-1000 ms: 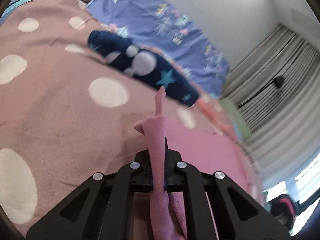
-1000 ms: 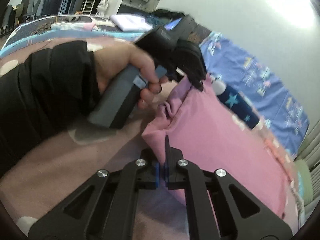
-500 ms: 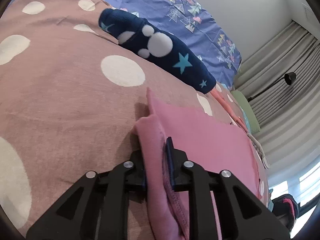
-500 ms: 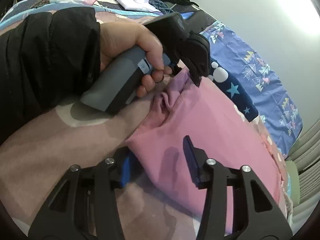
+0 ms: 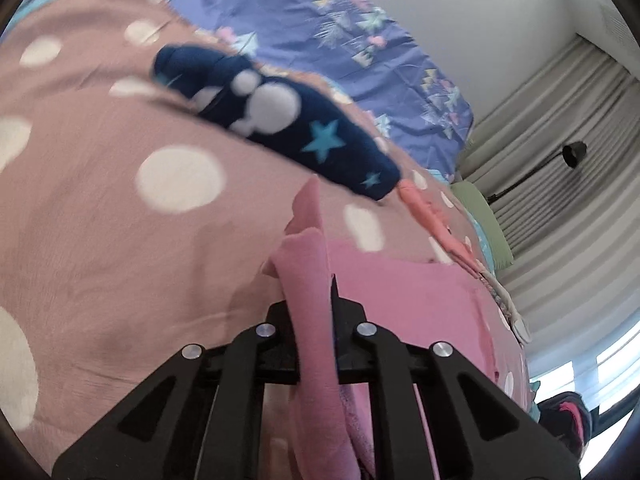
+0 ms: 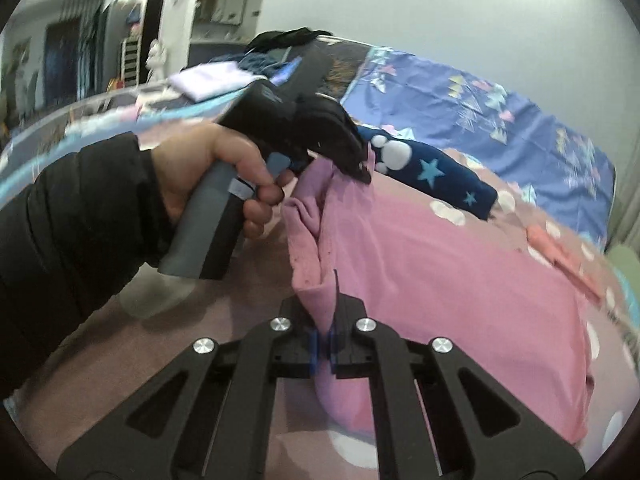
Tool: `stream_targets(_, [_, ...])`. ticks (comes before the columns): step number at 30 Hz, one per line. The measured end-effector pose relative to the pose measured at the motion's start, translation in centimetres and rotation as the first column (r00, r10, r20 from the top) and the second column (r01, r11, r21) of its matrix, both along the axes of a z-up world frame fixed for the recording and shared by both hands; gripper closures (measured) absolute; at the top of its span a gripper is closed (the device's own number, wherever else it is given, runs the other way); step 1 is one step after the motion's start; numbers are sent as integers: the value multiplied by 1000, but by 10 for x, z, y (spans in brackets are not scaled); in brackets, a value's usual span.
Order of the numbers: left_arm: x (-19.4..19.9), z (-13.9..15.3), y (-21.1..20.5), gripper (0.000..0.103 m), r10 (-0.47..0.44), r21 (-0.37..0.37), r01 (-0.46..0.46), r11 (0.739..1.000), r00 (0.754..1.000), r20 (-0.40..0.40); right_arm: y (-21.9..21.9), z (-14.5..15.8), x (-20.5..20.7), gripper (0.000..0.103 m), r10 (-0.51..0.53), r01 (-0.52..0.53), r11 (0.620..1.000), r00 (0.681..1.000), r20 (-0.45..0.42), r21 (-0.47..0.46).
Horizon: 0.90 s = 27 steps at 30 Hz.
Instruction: Fold small clothes
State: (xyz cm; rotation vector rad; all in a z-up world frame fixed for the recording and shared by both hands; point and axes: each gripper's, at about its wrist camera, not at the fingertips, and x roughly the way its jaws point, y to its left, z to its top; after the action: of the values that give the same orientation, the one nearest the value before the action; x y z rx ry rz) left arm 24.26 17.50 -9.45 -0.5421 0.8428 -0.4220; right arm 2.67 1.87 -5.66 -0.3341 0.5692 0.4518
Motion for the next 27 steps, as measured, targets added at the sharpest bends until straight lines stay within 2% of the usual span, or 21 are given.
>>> stream_targets(5, [2,30,-31,94,-26,70,24,997,999,28,-32,18,-1,99,-52,53,994,999,-13,94])
stream_targets(20, [8,63,-98,94,-49,179,41,983,998,40,-102,36,-4,99,-122,137,955,990,-74,263])
stream_targets(27, [10,74,-141,94,-72,208,60,976,996,49,-145,38,-6,99,-153,188,918,980,-126,350])
